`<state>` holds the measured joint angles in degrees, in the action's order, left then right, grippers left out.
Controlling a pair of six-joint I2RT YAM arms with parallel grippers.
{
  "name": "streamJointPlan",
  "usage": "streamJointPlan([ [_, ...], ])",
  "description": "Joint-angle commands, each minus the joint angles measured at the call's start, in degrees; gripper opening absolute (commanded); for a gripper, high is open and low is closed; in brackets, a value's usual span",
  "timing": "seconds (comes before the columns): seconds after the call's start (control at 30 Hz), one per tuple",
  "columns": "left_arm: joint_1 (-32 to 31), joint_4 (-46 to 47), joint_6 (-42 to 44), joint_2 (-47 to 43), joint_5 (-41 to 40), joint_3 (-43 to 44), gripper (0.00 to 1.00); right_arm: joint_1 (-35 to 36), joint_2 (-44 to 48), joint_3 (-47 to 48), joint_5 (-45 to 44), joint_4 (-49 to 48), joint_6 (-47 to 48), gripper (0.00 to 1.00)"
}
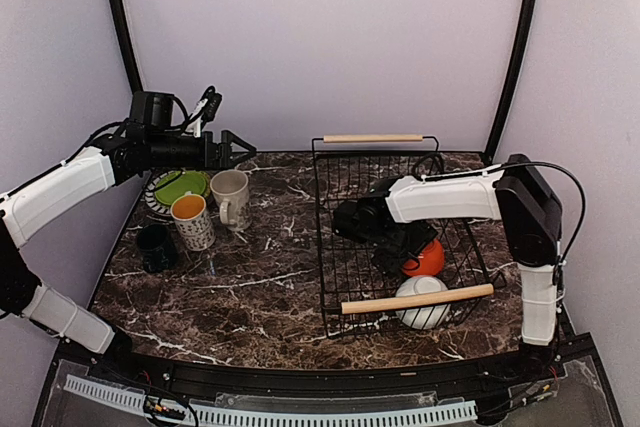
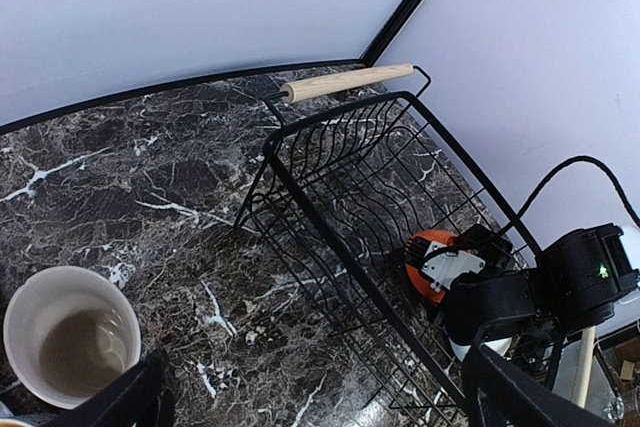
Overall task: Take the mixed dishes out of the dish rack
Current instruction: Grab the bowl from the dish rack, then pass from the right arm to the left
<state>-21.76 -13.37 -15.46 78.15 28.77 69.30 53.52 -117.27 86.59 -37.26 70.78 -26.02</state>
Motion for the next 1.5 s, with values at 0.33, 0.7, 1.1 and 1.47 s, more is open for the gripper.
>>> streamJointPlan([
  [0.33,-0.13,0.99,-0.38,-0.01,1.33,-0.98,0.99,-0.48,-4.59,-2.36,-7.21,-4.66,-2.83,0.99],
  [0.7,-0.13,1.06,-0.4,-0.25,0.98,-1.09,0.99,0.87,-0.58,-1.02,-11.61,-4.48,-5.18,0.68],
  [1.1,-0.13,1.08,-0.45,-0.26,1.03,-1.07,0.99,1.41,2.3,5.57,-13.68,4.16,-10.92,0.41],
  [1.47,-0.13,1.02,-0.51,-0.49,1.45,-0.94,0.99,-0.51,14.93,5.68,-1.48,-8.48,-5.65,0.28],
])
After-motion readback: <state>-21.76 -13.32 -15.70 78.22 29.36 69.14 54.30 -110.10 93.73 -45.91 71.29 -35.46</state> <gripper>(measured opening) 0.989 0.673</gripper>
